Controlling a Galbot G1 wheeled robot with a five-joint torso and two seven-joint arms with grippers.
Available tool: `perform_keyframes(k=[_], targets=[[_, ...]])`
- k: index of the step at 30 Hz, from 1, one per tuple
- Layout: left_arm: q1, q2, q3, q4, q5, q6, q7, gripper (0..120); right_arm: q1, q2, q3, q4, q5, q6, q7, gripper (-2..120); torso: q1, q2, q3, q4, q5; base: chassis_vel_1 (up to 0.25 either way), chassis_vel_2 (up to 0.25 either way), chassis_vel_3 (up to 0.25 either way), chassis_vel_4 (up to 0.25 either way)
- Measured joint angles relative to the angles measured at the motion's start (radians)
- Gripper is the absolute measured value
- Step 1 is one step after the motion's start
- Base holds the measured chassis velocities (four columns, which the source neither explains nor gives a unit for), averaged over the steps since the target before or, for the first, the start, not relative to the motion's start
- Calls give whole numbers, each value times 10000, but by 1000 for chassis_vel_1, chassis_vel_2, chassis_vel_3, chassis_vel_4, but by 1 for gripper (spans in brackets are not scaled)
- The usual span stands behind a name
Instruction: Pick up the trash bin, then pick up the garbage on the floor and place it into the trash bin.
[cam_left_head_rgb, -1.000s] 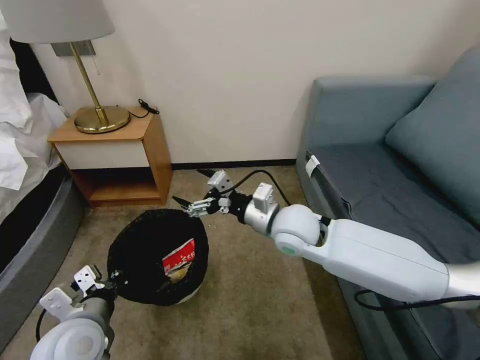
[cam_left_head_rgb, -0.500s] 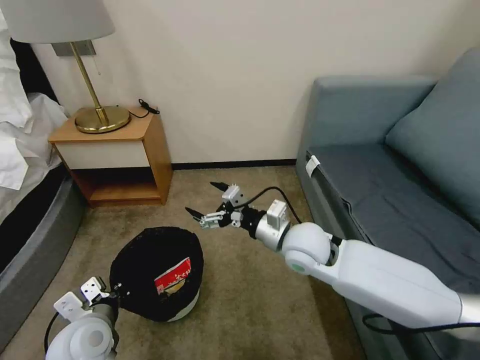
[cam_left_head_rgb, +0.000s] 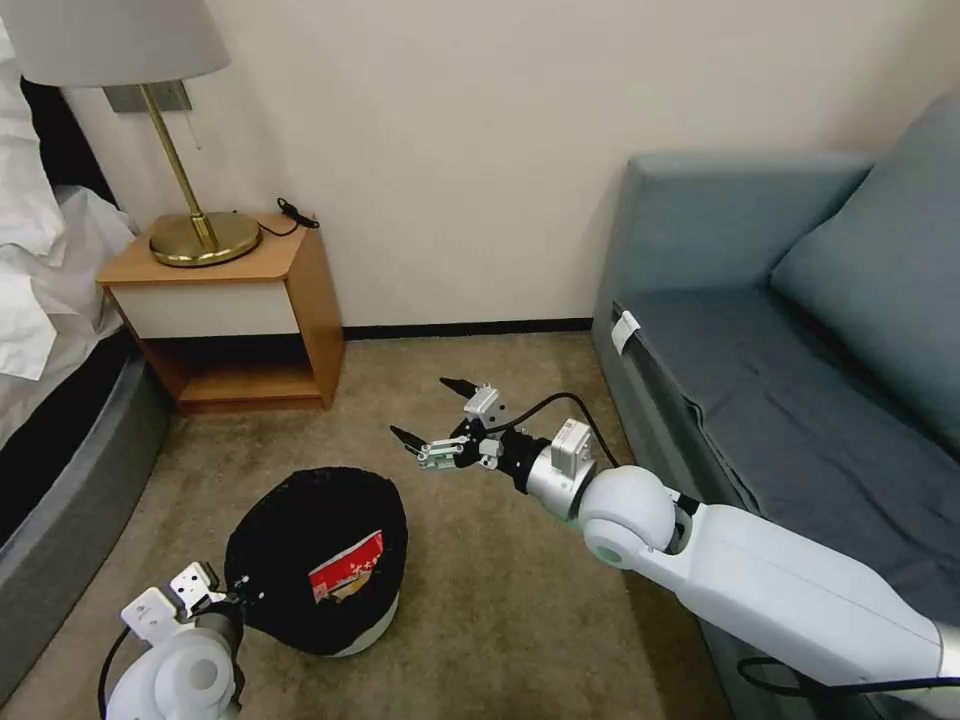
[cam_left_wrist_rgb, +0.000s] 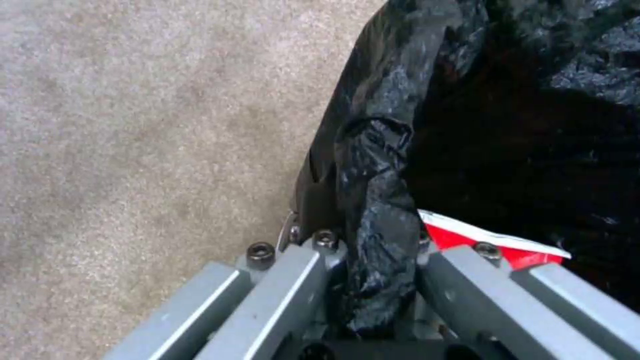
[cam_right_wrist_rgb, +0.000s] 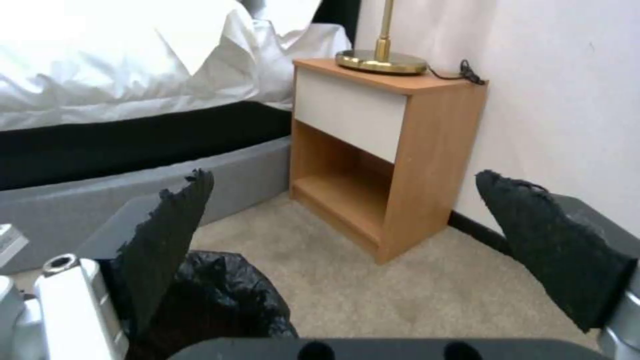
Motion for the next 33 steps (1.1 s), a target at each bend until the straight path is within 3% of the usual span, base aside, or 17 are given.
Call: perform_keyframes(k=[6, 18, 20, 22, 24, 28, 30, 32, 33], targets=[[29, 0, -9, -51, -2, -84, 105, 2, -36, 47, -10, -79, -49, 21, -6, 100, 0, 0, 0, 1, -4, 0, 0, 0, 0], [120, 0, -41, -335, 1028, -422, 915, 50, -110, 120, -6, -196, -90, 69, -11, 100, 0, 0, 0, 0, -3, 0, 0, 0, 0], [136, 0, -49, -369, 1093, -440, 1017, 52, -122, 128, 15, -196, -78, 69, -12, 100, 0, -1, 0, 0, -3, 0, 0, 0, 0], [261, 0, -69, -564, 1629, -619, 1728, 64, -182, 159, 152, -194, -30, 39, 7, 100, 0, 0, 0, 0, -2, 0, 0, 0, 0], [297, 0, -83, -601, 1833, -694, 1981, 66, -201, 161, 197, -186, -17, -4, 16, 100, 0, 0, 0, 0, -2, 0, 0, 0, 0], [584, 0, -209, -819, 3160, -1660, 4377, 86, -399, 152, 655, -45, -19, -377, 241, 100, 0, 0, 0, 1, -2, 0, 0, 0, 0], [617, 0, -242, -844, 3299, -1828, 4671, 87, -452, 145, 761, 3, -16, -450, 310, 100, 0, 0, 0, 0, -2, 0, 0, 0, 0], [785, 0, -398, -942, 3882, -2614, 5793, 98, -689, 82, 1186, 281, -3, -739, 730, 100, -1, 0, 0, 1, -1, 0, 0, 0, 0], [820, 0, -428, -962, 4002, -2753, 5955, 98, -755, 58, 1292, 369, 0, -833, 866, 100, 0, 0, 0, 1, -1, 0, 0, 0, 0]])
